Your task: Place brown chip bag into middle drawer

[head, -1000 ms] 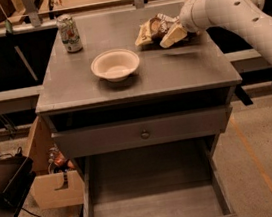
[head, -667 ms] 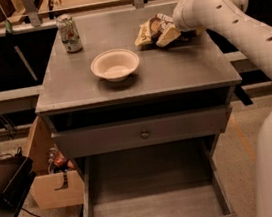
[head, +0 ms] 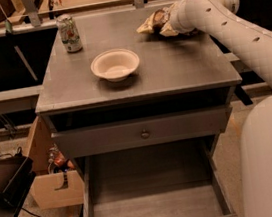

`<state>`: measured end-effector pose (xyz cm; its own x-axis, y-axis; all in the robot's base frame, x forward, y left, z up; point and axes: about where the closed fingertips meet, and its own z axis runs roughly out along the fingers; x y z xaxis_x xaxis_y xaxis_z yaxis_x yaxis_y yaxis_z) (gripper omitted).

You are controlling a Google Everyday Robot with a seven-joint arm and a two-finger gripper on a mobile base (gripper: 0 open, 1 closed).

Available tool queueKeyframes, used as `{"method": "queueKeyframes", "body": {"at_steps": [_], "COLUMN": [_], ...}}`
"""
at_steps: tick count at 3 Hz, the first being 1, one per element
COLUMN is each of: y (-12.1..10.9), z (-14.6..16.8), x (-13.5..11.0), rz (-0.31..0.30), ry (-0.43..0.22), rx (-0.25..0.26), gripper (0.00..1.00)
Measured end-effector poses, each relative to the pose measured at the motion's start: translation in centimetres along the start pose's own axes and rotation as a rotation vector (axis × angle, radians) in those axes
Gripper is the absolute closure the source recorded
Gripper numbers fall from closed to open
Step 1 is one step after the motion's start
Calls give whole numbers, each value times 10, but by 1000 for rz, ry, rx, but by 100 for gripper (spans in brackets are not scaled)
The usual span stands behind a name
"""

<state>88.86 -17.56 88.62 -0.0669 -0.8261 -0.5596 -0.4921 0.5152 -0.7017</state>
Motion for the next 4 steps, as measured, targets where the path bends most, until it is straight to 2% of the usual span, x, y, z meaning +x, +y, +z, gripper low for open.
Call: {"method": "queueKeyframes", "body": {"at_steps": [2, 3, 4], "y": [5, 6, 6], "z": [4, 5, 5], "x": [0, 0, 0], "rz": [0, -1, -1], "ry": [0, 0, 0], "rx": [-8, -10, -10], "gripper": [95, 100, 100]}}
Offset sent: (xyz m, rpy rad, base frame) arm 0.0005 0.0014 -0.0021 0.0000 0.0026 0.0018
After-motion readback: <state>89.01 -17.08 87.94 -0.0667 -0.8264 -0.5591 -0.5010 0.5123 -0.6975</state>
